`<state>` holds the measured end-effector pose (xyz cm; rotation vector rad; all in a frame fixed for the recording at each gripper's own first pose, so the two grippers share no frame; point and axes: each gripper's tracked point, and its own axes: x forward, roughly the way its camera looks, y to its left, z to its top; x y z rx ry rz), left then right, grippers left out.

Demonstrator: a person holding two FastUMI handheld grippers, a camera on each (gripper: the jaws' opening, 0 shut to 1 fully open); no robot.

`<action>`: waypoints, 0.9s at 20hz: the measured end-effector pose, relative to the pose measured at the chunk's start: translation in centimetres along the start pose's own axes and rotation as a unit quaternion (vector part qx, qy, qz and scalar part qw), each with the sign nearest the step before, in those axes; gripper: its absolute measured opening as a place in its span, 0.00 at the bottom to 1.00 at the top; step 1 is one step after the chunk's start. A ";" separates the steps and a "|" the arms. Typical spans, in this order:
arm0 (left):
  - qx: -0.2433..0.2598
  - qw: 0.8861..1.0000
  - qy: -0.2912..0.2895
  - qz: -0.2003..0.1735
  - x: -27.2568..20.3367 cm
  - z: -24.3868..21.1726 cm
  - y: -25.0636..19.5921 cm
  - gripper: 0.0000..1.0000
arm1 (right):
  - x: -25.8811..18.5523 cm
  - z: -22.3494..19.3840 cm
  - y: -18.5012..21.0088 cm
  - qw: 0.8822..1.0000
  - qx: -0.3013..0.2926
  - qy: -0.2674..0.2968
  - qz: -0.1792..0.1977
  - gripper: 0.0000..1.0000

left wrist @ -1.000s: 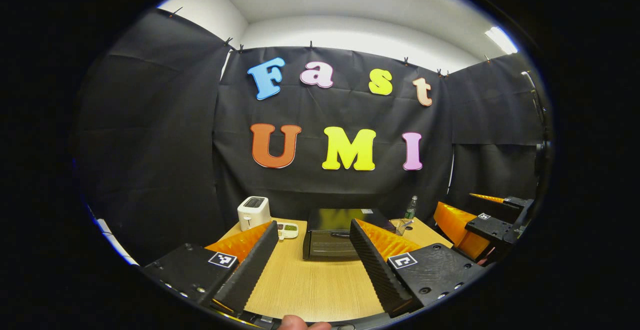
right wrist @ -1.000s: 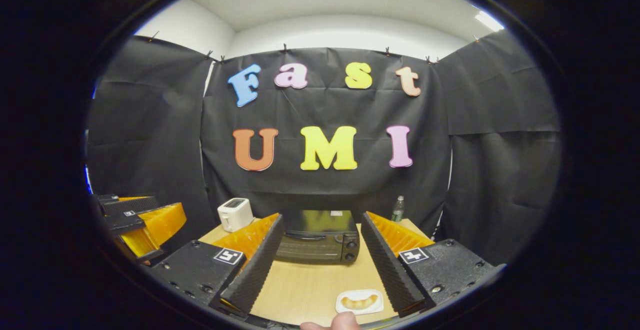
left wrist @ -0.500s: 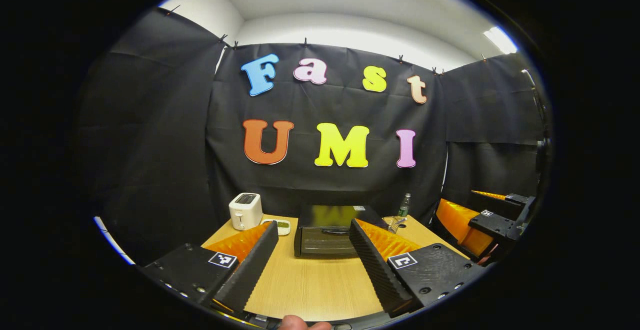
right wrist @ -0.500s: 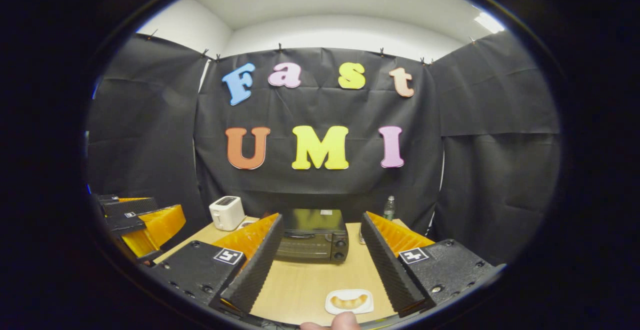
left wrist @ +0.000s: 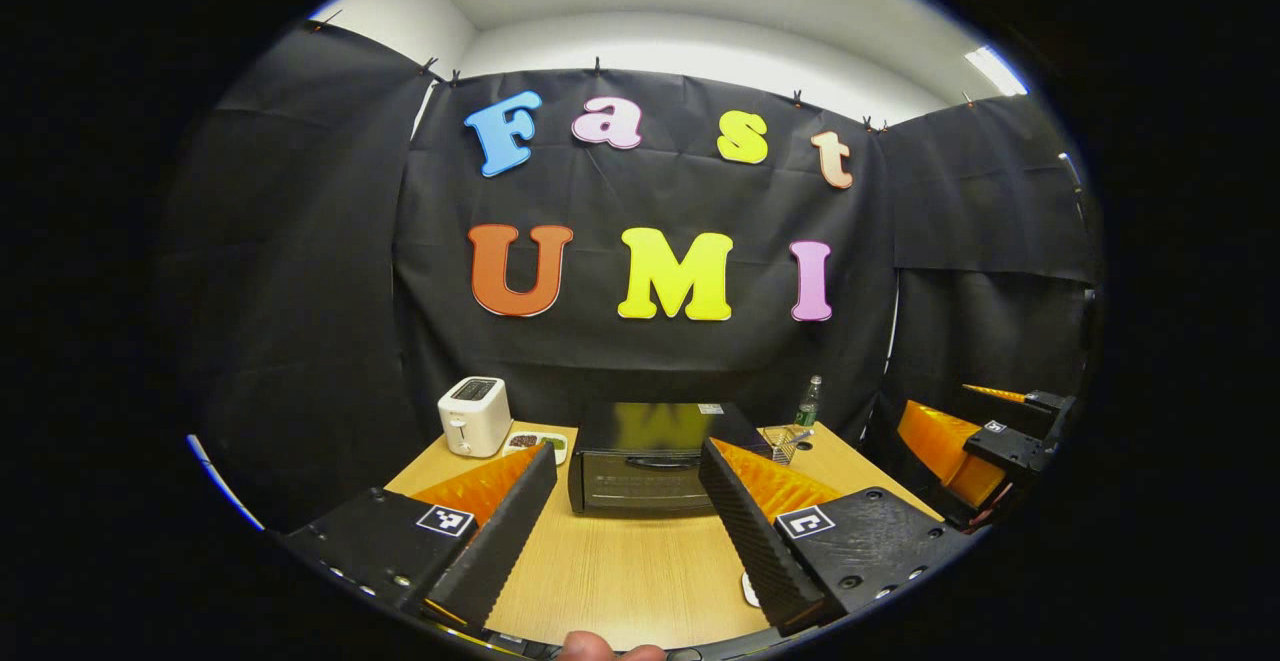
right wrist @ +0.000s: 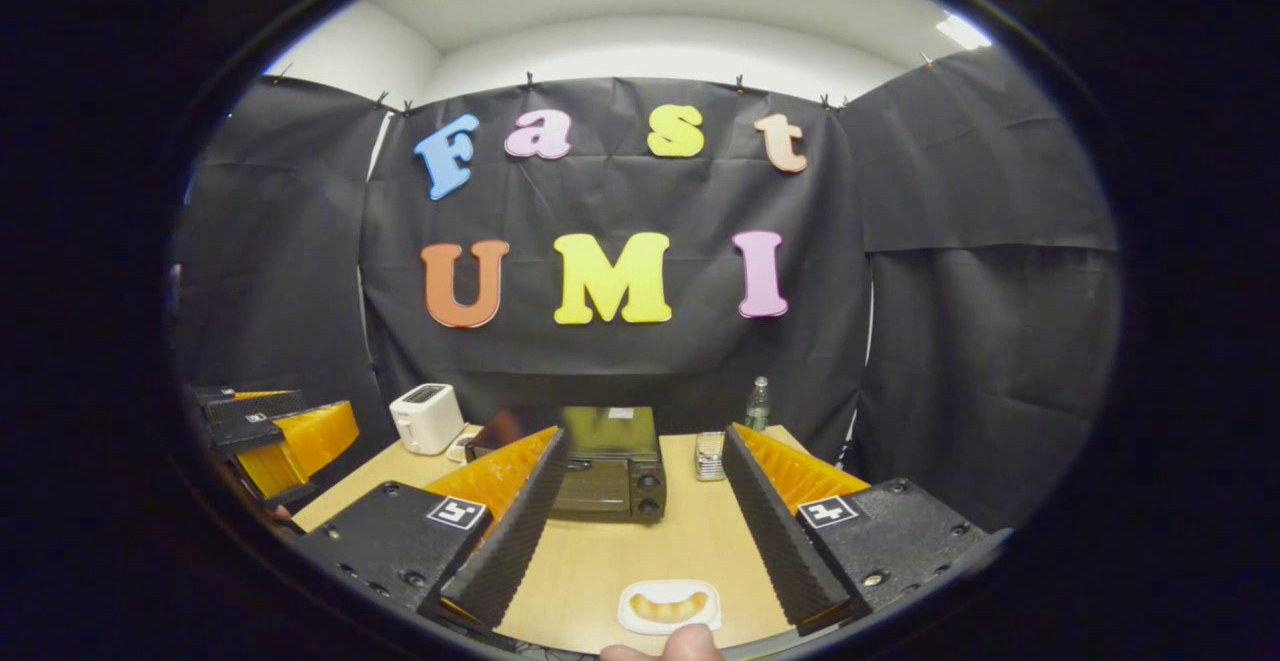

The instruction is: Open the electric oven with the left hand, put the food in, and close the electric oven.

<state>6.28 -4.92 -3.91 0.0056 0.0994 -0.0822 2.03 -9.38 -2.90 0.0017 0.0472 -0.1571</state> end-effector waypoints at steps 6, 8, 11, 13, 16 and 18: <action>0.006 1.000 0.025 0.011 6.7 -2.9 -1.1 0.94 | 3.3 -2.0 -6.0 0.999 0.012 0.017 -0.035 0.98; 0.010 0.999 0.033 0.013 10.0 -4.0 -1.4 0.94 | 4.0 -3.0 -8.1 0.998 0.015 0.028 -0.052 0.97; 0.011 0.998 0.054 0.008 14.9 -6.5 -2.6 0.94 | 4.8 -4.4 -11.3 0.996 0.017 0.045 -0.075 0.97; 0.010 0.997 0.072 -0.001 17.9 -7.9 -3.4 0.95 | 5.2 -5.1 -13.5 0.994 0.015 0.056 -0.094 0.97; 0.018 0.996 0.086 -0.020 21.9 -9.7 -4.8 0.95 | 5.3 -6.4 -15.9 0.990 0.013 0.077 -0.115 0.99; 0.022 0.994 0.101 -0.025 24.0 -11.2 -5.0 0.95 | 5.3 -7.3 -16.7 0.989 0.007 0.090 -0.121 0.97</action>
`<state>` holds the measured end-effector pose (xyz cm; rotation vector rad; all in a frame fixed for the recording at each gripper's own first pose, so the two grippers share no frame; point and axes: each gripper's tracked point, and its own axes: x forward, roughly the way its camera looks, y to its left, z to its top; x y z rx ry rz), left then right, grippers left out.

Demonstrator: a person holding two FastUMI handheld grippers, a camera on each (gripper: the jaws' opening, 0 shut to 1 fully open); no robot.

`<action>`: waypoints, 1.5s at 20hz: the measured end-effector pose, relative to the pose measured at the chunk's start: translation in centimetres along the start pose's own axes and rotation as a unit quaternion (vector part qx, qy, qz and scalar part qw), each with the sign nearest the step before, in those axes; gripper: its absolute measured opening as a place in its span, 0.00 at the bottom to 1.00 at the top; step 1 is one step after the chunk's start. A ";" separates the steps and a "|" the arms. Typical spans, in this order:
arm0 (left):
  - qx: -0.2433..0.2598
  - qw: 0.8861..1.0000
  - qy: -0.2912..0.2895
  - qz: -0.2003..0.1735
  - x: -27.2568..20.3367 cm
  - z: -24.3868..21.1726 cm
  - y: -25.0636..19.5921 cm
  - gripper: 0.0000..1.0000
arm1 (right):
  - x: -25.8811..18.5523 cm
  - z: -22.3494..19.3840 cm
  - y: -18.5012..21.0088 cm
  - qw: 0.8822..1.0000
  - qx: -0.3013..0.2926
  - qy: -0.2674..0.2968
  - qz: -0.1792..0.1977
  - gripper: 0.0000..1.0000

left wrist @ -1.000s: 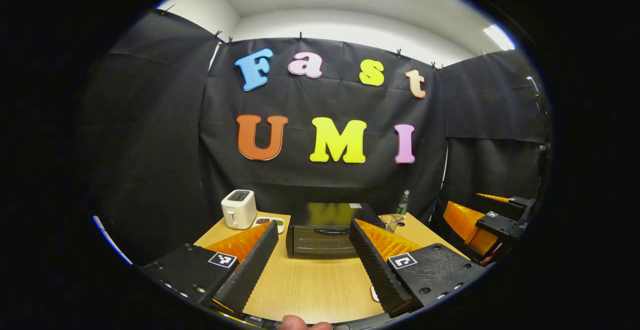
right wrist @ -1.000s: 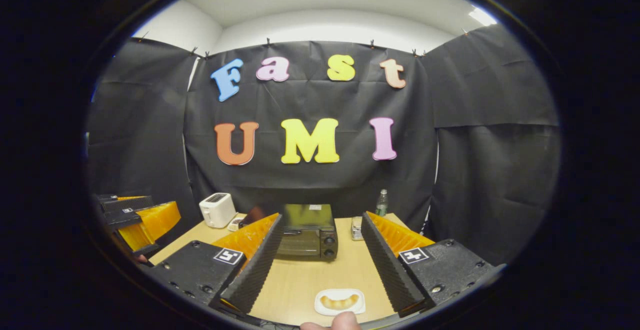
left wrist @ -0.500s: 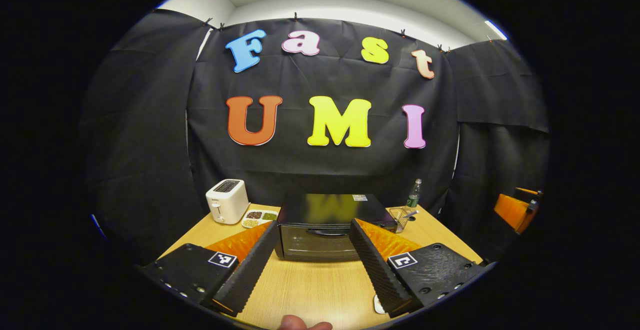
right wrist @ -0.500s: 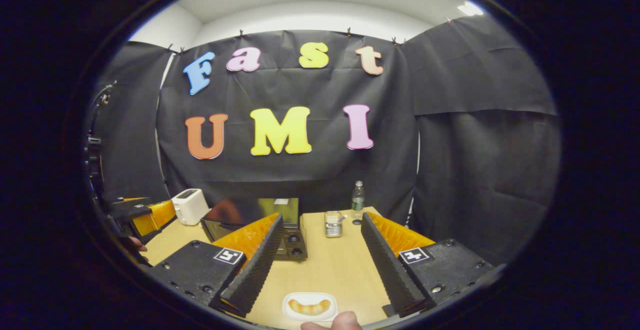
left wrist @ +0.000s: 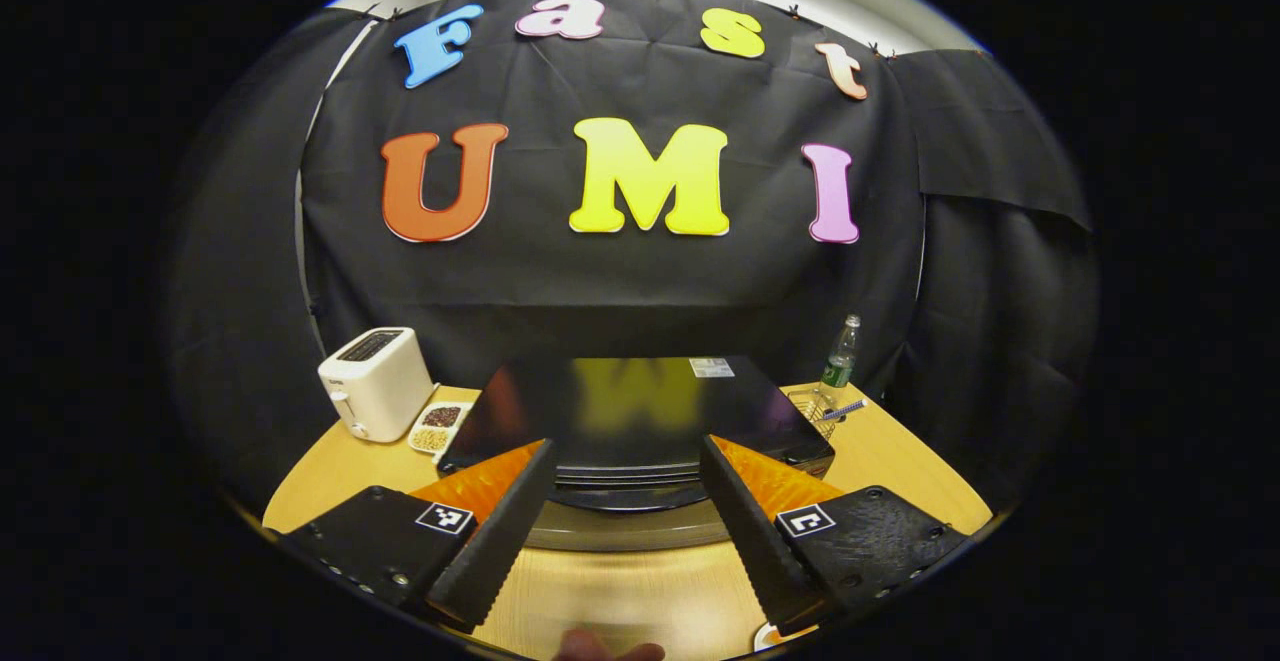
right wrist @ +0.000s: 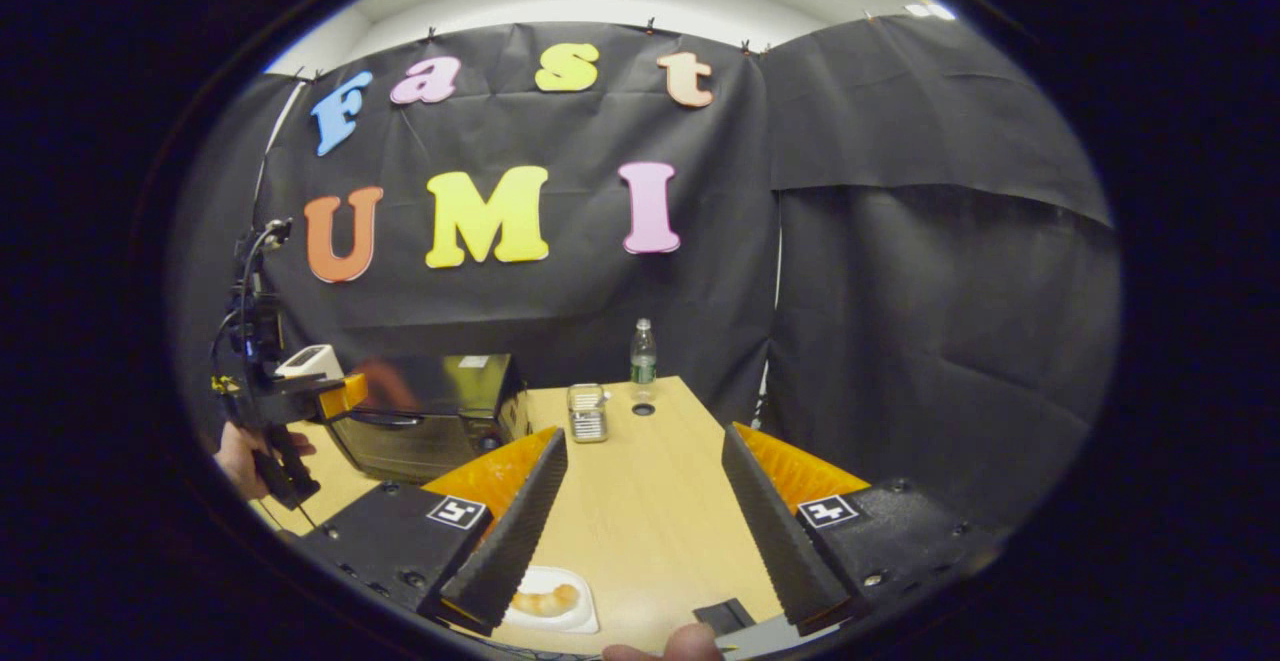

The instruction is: Open the electric oven with the left hand, put the food in, and close the electric oven.

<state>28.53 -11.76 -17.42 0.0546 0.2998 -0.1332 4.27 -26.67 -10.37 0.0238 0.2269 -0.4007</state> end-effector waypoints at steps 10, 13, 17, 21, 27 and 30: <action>0.011 0.999 0.047 0.018 4.7 -3.6 0.5 0.94 | 1.7 -1.0 0.3 1.000 -0.004 0.025 0.002 0.97; 0.021 0.998 0.051 0.018 4.8 -3.9 0.6 0.95 | 1.8 -1.2 0.6 1.000 0.000 0.028 0.003 0.97; 0.028 0.998 0.058 0.019 4.2 -4.3 0.5 0.97 | 1.6 -1.6 1.3 0.999 0.009 0.034 0.007 0.97; 0.014 0.998 0.061 0.009 3.4 -4.8 0.4 0.97 | 0.7 -1.1 1.8 1.000 0.008 0.026 0.009 0.97; 0.019 0.997 0.081 0.001 -0.5 -6.8 -0.1 0.97 | -1.6 -1.3 2.8 1.000 0.008 0.025 0.014 0.98; 0.020 0.995 0.095 -0.005 -2.4 -8.6 -0.4 0.97 | -2.7 -1.5 3.2 1.000 0.007 0.023 0.017 0.98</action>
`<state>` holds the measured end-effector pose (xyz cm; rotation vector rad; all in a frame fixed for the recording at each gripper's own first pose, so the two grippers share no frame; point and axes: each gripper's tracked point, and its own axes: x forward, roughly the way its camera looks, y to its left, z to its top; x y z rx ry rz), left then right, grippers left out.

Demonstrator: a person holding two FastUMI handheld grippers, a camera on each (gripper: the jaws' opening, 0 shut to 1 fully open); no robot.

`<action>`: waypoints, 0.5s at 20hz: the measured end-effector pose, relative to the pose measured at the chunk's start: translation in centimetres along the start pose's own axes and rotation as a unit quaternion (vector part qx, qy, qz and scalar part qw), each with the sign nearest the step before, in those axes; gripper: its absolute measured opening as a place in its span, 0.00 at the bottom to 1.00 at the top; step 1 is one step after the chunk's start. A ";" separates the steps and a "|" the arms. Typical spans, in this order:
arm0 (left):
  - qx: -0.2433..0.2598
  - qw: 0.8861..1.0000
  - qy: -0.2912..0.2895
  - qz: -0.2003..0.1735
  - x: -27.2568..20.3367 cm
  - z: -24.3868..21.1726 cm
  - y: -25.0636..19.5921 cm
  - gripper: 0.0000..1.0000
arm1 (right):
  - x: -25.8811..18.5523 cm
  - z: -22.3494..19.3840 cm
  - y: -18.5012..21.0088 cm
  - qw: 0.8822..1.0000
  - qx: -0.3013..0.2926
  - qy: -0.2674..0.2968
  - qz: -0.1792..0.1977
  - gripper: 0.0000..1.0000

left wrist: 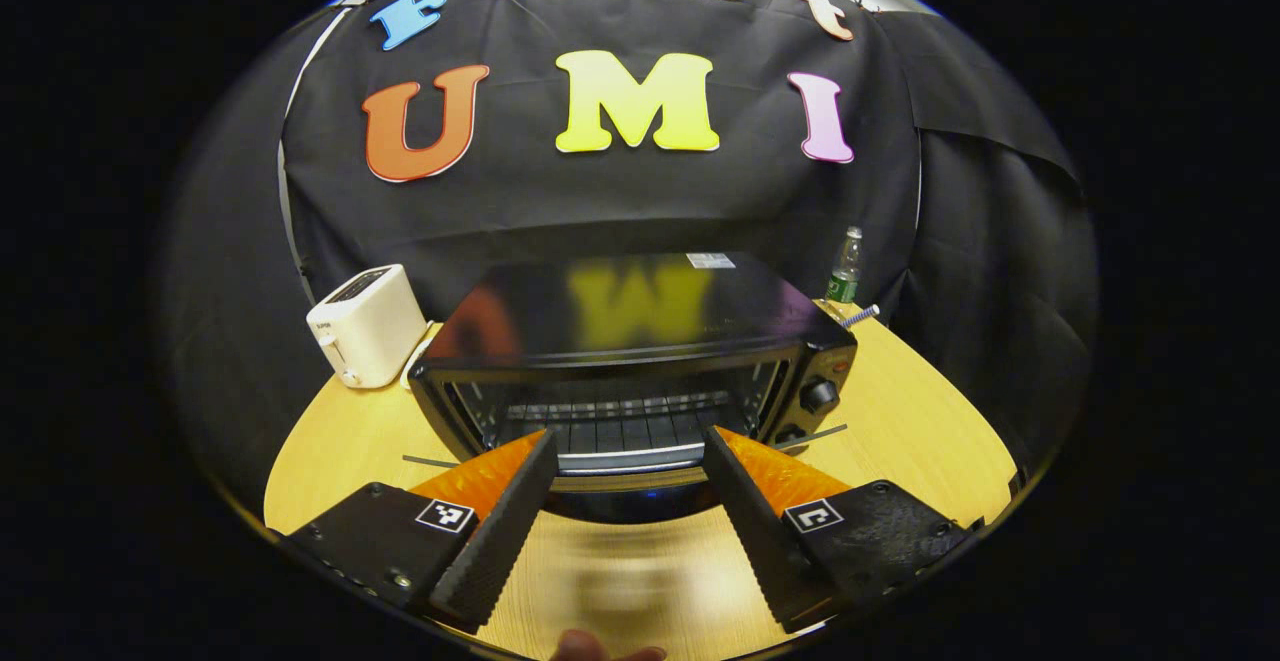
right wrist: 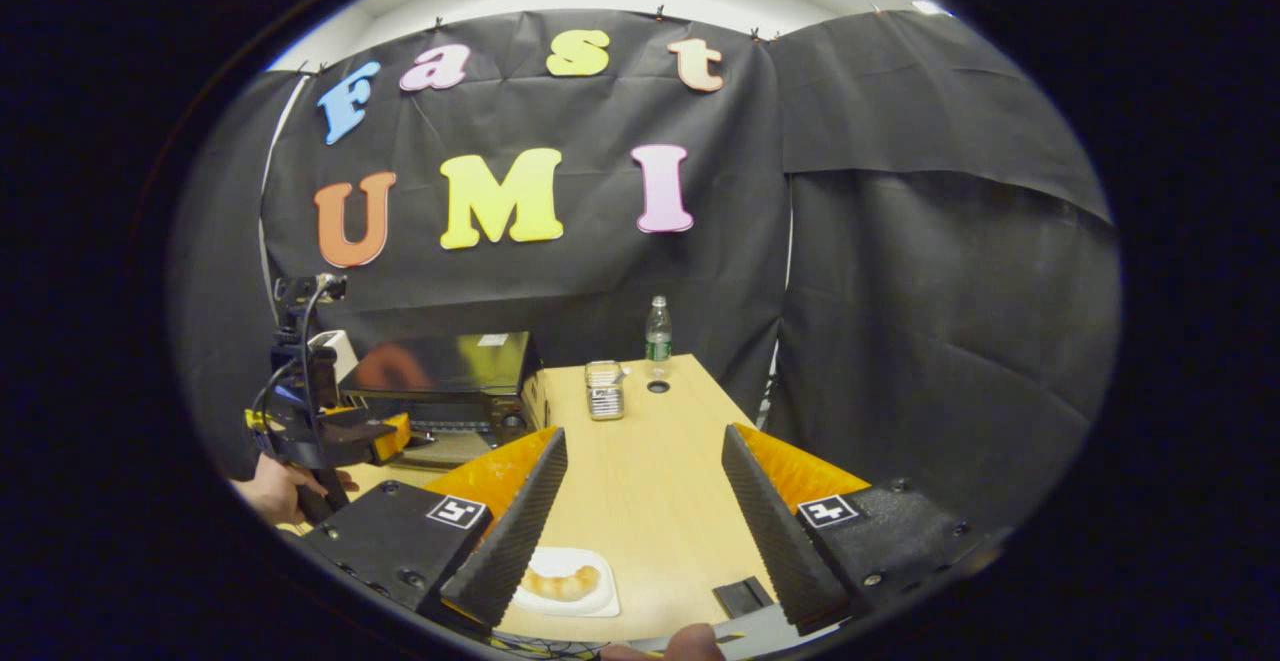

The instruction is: Open the electric oven with the left hand, put the food in, and close the electric oven.

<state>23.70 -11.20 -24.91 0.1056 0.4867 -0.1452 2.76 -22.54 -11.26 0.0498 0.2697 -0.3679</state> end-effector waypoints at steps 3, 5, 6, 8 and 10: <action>-0.019 0.999 0.029 -0.009 -1.1 -2.8 -0.4 0.97 | -1.2 -0.4 0.4 1.000 -0.003 0.003 0.003 0.97; -0.031 0.998 0.059 -0.010 -1.5 -5.3 -0.4 0.97 | -1.8 -0.6 0.5 1.000 -0.007 0.004 0.003 0.97; -0.036 0.997 0.071 -0.012 -1.7 -6.4 -0.4 0.97 | -1.9 -0.9 0.5 1.000 -0.009 0.007 0.003 0.97; -0.038 0.995 0.086 -0.019 -1.8 -8.2 -0.6 0.97 | -2.3 -1.2 0.6 1.000 -0.013 0.013 0.004 0.97; -0.038 0.993 0.106 -0.022 -1.5 -9.9 -0.5 0.97 | -2.5 -1.6 0.6 1.000 -0.015 0.017 0.003 0.97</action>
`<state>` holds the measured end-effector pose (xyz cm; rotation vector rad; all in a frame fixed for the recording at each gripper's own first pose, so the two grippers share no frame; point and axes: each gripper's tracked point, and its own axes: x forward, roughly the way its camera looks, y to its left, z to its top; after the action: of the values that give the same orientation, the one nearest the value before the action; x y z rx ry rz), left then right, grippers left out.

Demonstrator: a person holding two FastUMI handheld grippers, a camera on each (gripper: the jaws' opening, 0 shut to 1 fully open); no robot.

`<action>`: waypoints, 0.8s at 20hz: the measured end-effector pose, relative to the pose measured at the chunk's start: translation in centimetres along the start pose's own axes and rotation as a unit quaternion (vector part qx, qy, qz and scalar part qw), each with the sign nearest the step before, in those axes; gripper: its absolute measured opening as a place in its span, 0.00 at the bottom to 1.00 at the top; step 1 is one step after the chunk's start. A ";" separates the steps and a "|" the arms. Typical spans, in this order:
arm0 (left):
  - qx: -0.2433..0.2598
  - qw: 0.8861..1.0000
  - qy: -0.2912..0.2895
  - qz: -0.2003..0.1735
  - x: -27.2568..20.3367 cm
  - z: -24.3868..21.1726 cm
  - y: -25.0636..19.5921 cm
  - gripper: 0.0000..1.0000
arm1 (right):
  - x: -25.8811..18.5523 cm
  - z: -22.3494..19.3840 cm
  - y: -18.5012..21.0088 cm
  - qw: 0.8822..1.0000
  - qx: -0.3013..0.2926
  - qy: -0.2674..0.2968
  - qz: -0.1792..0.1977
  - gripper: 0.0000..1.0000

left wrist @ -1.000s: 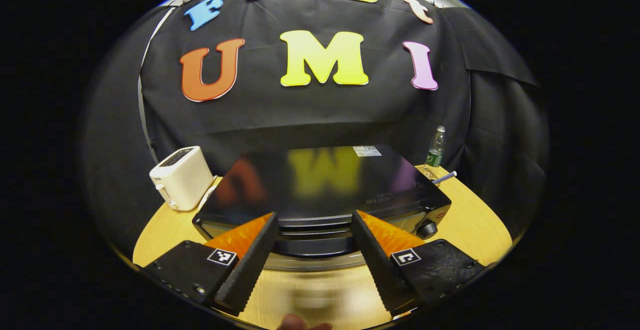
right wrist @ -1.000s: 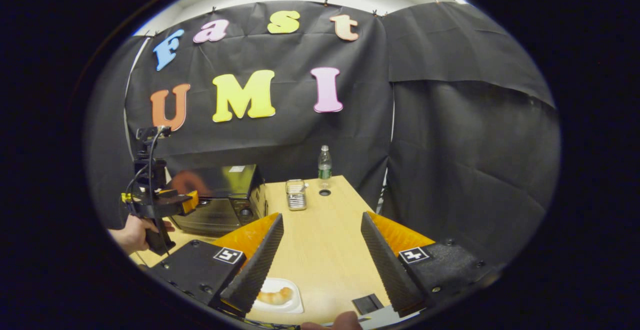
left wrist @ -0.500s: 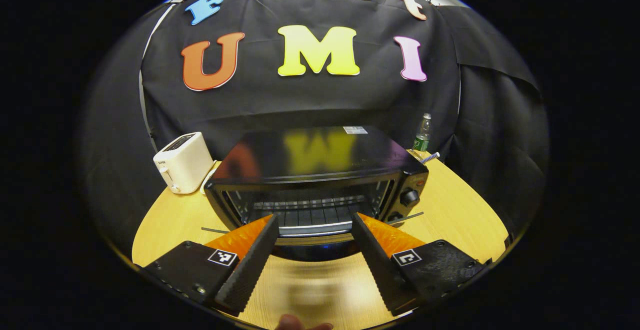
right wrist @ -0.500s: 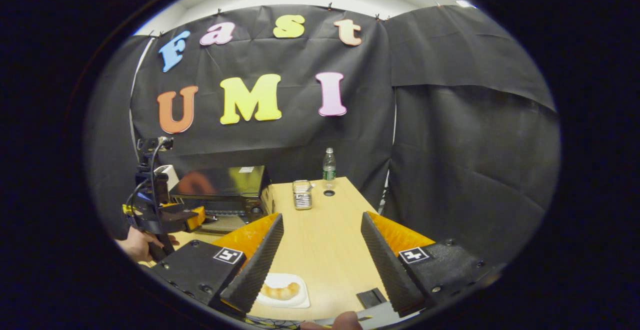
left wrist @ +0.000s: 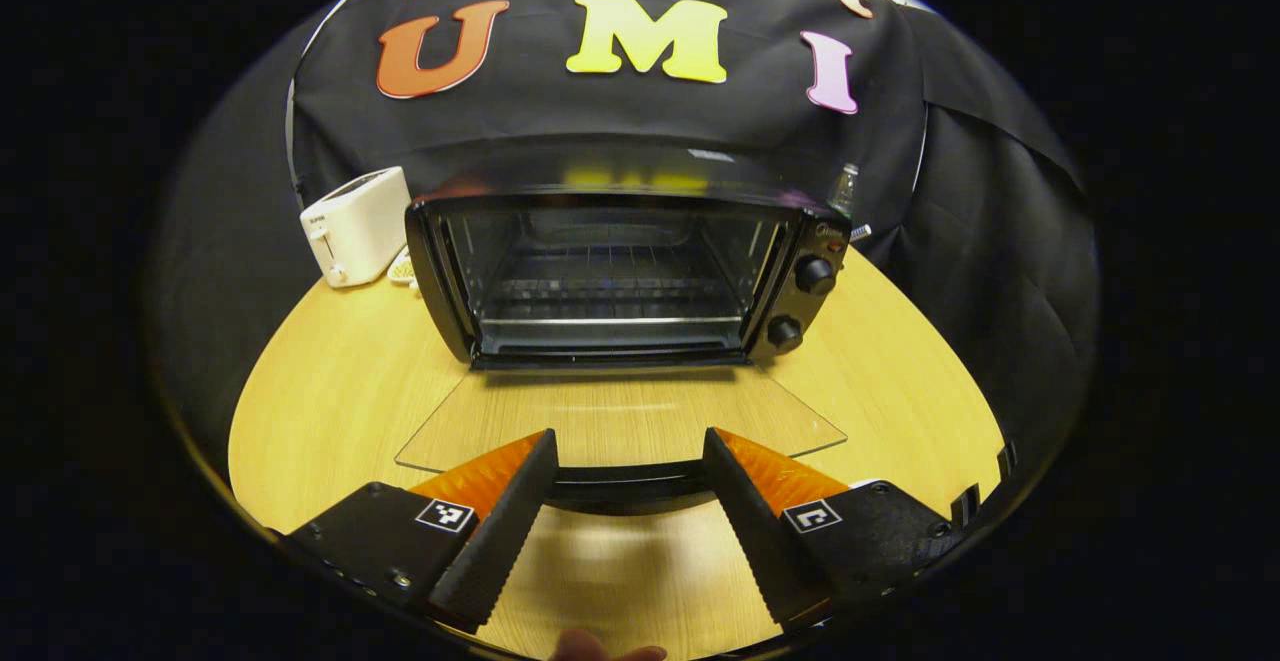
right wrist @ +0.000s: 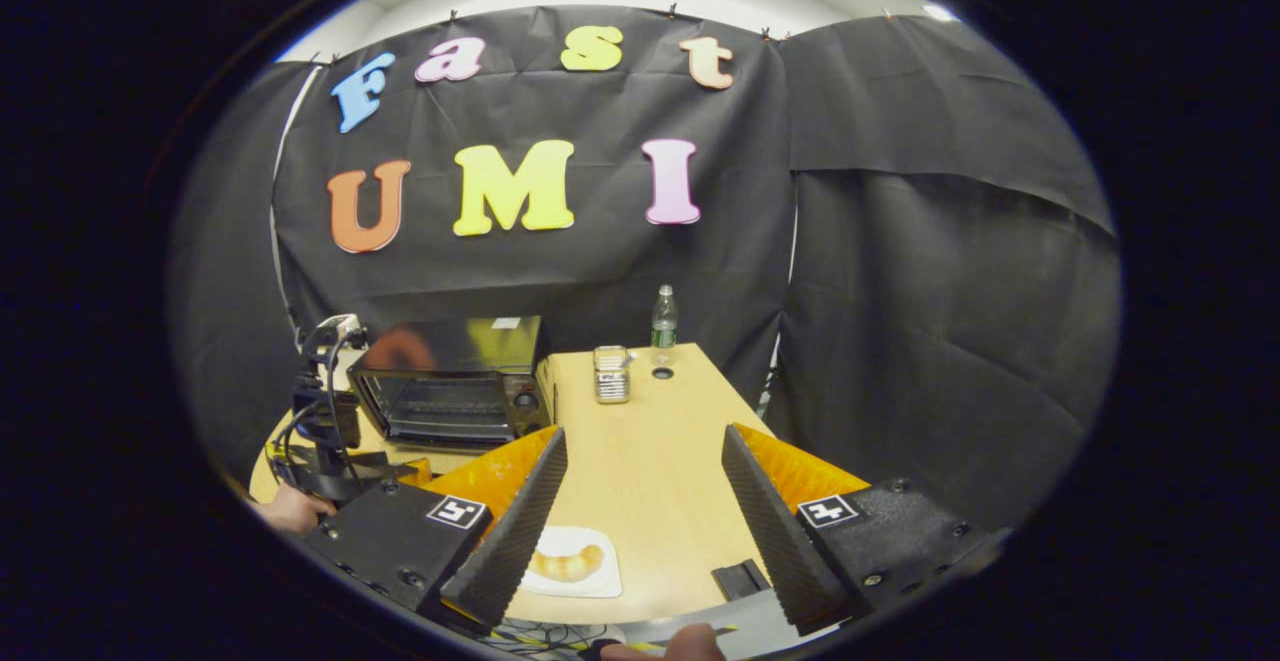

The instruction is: Open the electric oven with the left hand, put the food in, and close the electric oven.

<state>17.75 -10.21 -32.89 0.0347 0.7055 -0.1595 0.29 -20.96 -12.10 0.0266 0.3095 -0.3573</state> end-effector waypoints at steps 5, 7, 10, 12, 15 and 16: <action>-0.002 0.999 0.037 -0.005 1.5 -3.4 0.7 0.96 | -0.5 -0.7 0.4 1.000 -0.004 0.012 0.000 0.98; -0.002 0.999 0.052 -0.004 1.8 -4.8 0.8 0.96 | -0.7 -1.1 0.6 1.000 -0.009 0.017 0.000 0.98; 0.013 0.999 0.046 -0.009 2.1 -4.7 0.8 0.96 | -1.2 -1.5 0.9 1.000 -0.016 0.022 0.000 0.98; 0.015 0.998 0.053 -0.012 2.4 -5.3 0.8 0.96 | -1.7 -1.8 1.3 0.999 -0.018 0.027 0.002 0.98; 0.023 0.999 0.042 -0.019 2.2 -5.1 0.6 0.97 | -2.7 -2.1 2.1 0.999 -0.022 0.030 0.005 0.97; 0.028 0.999 0.039 -0.021 1.9 -5.2 0.6 0.97 | -3.1 -2.2 2.4 0.999 -0.023 0.030 0.006 0.97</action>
<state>15.92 -9.46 -38.10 0.0801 0.7795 -0.2187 -2.32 -17.46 -13.34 -0.0067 0.3772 -0.3378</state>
